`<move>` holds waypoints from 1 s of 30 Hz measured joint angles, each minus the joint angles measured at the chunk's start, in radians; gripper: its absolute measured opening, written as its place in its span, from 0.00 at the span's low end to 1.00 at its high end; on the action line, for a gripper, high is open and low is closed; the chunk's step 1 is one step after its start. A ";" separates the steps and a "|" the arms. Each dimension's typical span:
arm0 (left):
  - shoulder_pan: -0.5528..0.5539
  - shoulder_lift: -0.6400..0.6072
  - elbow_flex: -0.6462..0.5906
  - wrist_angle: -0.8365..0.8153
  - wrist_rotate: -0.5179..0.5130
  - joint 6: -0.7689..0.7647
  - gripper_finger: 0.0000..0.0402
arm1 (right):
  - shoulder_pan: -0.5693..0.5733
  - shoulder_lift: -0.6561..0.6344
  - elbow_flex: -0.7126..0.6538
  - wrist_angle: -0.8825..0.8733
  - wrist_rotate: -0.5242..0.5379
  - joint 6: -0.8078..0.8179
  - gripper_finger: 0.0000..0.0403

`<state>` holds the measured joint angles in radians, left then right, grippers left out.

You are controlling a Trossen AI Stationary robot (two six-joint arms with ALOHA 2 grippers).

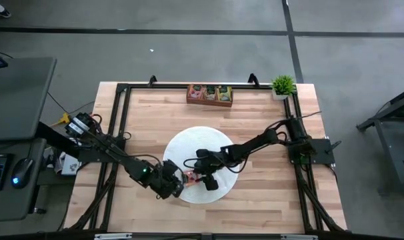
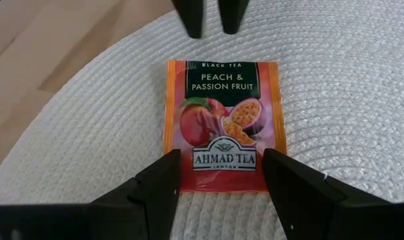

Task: Pick & Place Tea
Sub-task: Put the orange tea bag into the left section of the wooden organizer

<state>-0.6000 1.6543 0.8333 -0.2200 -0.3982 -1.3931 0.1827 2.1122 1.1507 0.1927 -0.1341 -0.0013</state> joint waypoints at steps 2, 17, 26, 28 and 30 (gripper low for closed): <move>0.019 0.000 0.000 -0.016 0.008 -0.076 0.28 | 0.000 0.000 -0.001 0.002 0.000 0.002 0.52; 0.131 0.001 -0.002 -0.001 0.158 -0.184 0.28 | 0.001 0.002 -0.002 0.004 0.013 0.005 0.52; 0.136 0.047 0.002 0.038 0.205 -0.207 0.28 | 0.001 0.003 -0.003 0.014 0.018 0.005 0.52; 0.135 0.065 0.001 0.079 0.205 -0.207 0.28 | 0.001 0.004 -0.003 0.022 0.022 0.005 0.52; 0.135 0.088 0.002 0.137 0.201 -0.208 0.28 | 0.001 0.004 -0.004 0.031 0.023 0.005 0.52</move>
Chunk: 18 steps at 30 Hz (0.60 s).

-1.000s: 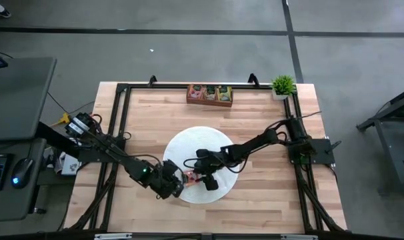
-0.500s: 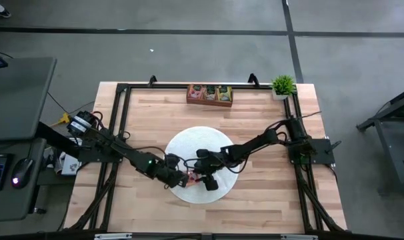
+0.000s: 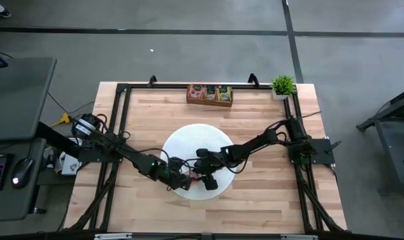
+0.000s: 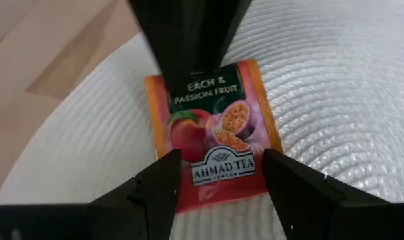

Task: Pick & Place Tea
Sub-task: Put the orange tea bag into the left section of the wooden organizer

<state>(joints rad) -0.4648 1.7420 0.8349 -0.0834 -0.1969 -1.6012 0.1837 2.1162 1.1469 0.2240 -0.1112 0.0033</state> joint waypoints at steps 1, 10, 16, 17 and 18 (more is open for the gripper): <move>0.000 0.003 0.000 0.017 0.000 -0.001 0.28 | 0.000 0.000 0.000 0.007 0.000 0.000 0.52; -0.001 0.006 0.000 0.016 -0.034 0.000 0.28 | 0.000 0.000 0.000 0.026 -0.002 0.000 0.52; -0.001 0.006 -0.001 0.020 -0.050 -0.001 0.28 | 0.000 0.000 0.000 0.028 -0.002 -0.001 0.52; -0.001 0.006 -0.001 0.020 -0.059 -0.001 0.28 | 0.000 0.000 0.000 0.028 -0.002 -0.001 0.52; -0.001 0.007 -0.001 0.020 -0.074 -0.001 0.28 | -0.001 0.000 0.000 0.028 -0.001 -0.001 0.52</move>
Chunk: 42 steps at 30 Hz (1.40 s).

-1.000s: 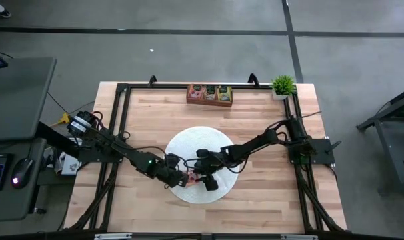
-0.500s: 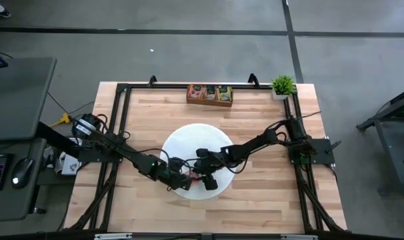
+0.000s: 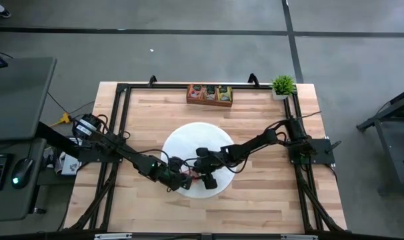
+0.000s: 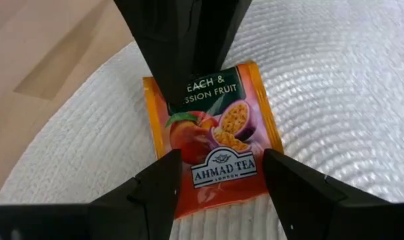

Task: Pick & Place Tea
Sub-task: Put the orange tea bag into the left section of the wooden organizer

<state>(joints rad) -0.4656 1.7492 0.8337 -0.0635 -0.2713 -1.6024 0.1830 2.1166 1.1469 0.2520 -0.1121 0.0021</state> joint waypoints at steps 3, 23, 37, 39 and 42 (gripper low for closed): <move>0.000 0.000 -0.001 -0.002 -0.032 0.000 0.28 | 0.000 0.000 0.000 0.000 0.001 0.000 0.52; 0.001 0.002 -0.003 0.010 -0.071 0.056 0.00 | 0.000 -0.041 -0.003 -0.034 0.002 0.026 0.52; 0.003 -0.030 -0.005 -0.003 -0.090 0.149 0.00 | -0.035 -0.302 0.000 -0.292 0.115 0.014 0.52; 0.003 -0.057 -0.005 -0.010 -0.108 0.182 0.00 | -0.051 -0.331 0.000 -0.324 0.116 0.013 0.52; 0.003 -0.093 -0.003 -0.038 -0.121 0.219 0.00 | -0.076 -0.370 0.000 -0.374 0.120 0.014 0.52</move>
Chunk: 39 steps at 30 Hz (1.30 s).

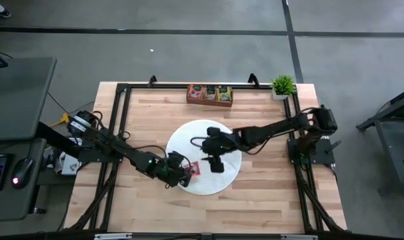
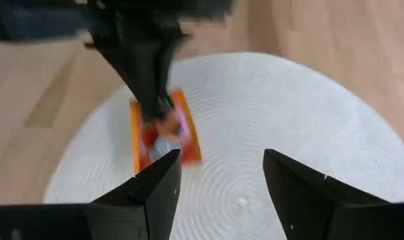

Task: Pick & Place Tea
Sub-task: Put the orange tea bag into the left section of the wooden organizer

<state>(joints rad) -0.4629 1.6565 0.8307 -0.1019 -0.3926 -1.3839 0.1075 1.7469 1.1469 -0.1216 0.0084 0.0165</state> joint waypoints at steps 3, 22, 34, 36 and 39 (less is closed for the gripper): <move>0.000 -0.043 0.000 -0.055 -0.012 0.032 0.00 | -0.023 -0.019 0.000 -0.061 0.001 0.003 0.52; 0.383 -0.195 0.298 -0.659 0.091 0.934 0.00 | -0.112 -0.034 0.000 -0.451 -0.149 0.054 0.52; 0.793 -0.179 0.498 -0.742 0.098 1.500 0.00 | -0.188 -0.093 -0.020 -0.619 -0.202 -0.044 0.52; 0.858 -0.143 0.540 -0.744 0.118 1.587 0.00 | -0.214 -0.128 -0.047 -0.599 -0.202 -0.048 0.52; 0.951 -0.087 0.619 -0.771 0.157 1.718 0.00 | -0.265 -0.195 -0.100 -0.548 -0.191 -0.023 0.52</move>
<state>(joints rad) 0.4885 1.5696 1.4495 -0.8724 -0.2353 0.3339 -0.1579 1.5519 1.0472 -0.6698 -0.1831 -0.0063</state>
